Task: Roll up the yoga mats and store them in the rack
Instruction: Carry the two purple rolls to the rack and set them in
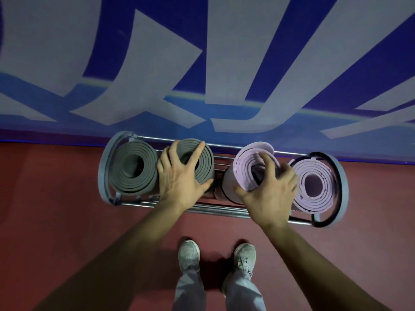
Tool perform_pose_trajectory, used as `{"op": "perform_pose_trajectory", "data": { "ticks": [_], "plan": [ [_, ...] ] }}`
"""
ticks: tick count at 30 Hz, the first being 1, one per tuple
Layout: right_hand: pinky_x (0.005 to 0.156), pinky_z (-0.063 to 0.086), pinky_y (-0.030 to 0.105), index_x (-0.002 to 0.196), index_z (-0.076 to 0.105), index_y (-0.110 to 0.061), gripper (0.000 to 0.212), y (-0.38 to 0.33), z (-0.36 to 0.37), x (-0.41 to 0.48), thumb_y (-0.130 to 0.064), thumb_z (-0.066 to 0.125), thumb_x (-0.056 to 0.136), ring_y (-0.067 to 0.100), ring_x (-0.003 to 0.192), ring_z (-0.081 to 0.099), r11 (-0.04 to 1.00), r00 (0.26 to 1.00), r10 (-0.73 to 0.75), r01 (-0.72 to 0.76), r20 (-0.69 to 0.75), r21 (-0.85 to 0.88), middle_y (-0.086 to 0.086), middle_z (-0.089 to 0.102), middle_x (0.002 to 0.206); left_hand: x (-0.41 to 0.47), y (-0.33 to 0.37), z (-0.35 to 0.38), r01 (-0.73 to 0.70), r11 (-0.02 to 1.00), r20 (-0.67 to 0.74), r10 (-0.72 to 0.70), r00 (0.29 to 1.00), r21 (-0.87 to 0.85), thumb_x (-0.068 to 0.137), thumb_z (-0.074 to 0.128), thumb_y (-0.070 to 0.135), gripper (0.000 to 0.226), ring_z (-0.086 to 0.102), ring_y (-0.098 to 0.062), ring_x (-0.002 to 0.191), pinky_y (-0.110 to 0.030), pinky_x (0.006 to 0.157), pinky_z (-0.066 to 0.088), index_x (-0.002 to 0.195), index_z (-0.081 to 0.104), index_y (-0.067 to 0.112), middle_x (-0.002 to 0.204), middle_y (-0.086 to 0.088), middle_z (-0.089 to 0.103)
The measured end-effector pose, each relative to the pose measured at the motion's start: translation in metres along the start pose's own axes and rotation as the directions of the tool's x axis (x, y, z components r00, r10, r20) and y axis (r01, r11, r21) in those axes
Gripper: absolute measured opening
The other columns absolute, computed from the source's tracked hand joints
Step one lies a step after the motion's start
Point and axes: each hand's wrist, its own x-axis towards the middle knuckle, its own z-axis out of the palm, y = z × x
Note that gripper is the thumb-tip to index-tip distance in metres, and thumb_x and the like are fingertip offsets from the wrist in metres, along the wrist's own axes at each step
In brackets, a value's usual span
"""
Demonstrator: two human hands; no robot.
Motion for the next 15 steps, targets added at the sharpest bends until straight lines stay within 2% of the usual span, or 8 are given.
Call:
{"op": "perform_pose_trajectory", "data": {
  "ticks": [3, 7, 9, 12, 15],
  "plan": [
    [0.099, 0.039, 0.055, 0.149, 0.041, -0.034, 0.106, -0.007, 0.011, -0.007, -0.076, 0.078, 0.059, 0.043, 0.122, 0.044, 0.983, 0.995, -0.077, 0.087, 0.067, -0.163, 0.023, 0.043, 0.136, -0.001, 0.008, 0.003, -0.064, 0.997, 0.021, 0.063, 0.998, 0.034, 0.068, 0.068, 0.074, 0.106, 0.028, -0.044, 0.141, -0.056, 0.116, 0.029, 0.157, 0.017, 0.050, 0.158, -0.019, 0.023],
    [0.117, 0.027, 0.060, 0.158, 0.030, -0.029, 0.113, 0.001, 0.016, -0.006, -0.085, 0.065, 0.067, 0.048, 0.137, 0.035, 0.960, 0.976, -0.147, 0.180, 0.160, -0.215, 0.030, 0.037, 0.147, 0.000, 0.006, 0.000, -0.119, 0.992, 0.049, 0.118, 0.992, 0.034, 0.073, 0.058, 0.080, 0.104, 0.018, -0.047, 0.148, -0.060, 0.121, 0.020, 0.159, 0.008, 0.048, 0.163, -0.021, 0.015],
    [0.123, 0.017, 0.063, 0.161, 0.023, -0.027, 0.116, 0.006, 0.012, -0.001, -0.086, 0.061, 0.068, 0.051, 0.147, 0.025, 0.943, 0.969, -0.150, 0.200, 0.198, -0.264, 0.034, 0.031, 0.154, -0.001, 0.004, -0.002, -0.143, 0.989, 0.108, 0.138, 0.985, 0.043, 0.077, 0.046, 0.086, 0.104, 0.003, -0.048, 0.153, -0.061, 0.124, 0.011, 0.159, -0.004, 0.048, 0.167, -0.023, 0.002],
    [0.124, 0.006, 0.064, 0.163, 0.014, -0.028, 0.120, -0.001, 0.004, 0.008, -0.092, 0.044, 0.067, 0.051, 0.153, 0.009, 0.938, 0.954, -0.129, 0.206, 0.272, -0.278, 0.033, 0.016, 0.164, -0.003, 0.009, -0.007, -0.139, 0.990, 0.183, 0.132, 0.974, 0.027, 0.078, 0.022, 0.091, 0.099, -0.020, -0.047, 0.152, -0.060, 0.124, -0.003, 0.156, -0.020, 0.047, 0.165, -0.023, -0.025],
    [0.124, 0.001, 0.064, 0.164, 0.005, -0.030, 0.127, -0.005, -0.002, 0.012, -0.095, 0.038, 0.060, 0.050, 0.155, 0.000, 0.941, 0.934, -0.091, 0.194, 0.346, -0.278, 0.031, 0.006, 0.167, -0.005, 0.012, -0.017, -0.097, 0.995, 0.256, 0.100, 0.961, -0.024, 0.079, 0.009, 0.088, 0.091, -0.026, -0.044, 0.151, -0.058, 0.125, -0.007, 0.154, -0.023, 0.048, 0.162, -0.018, -0.035]
  ]
}}
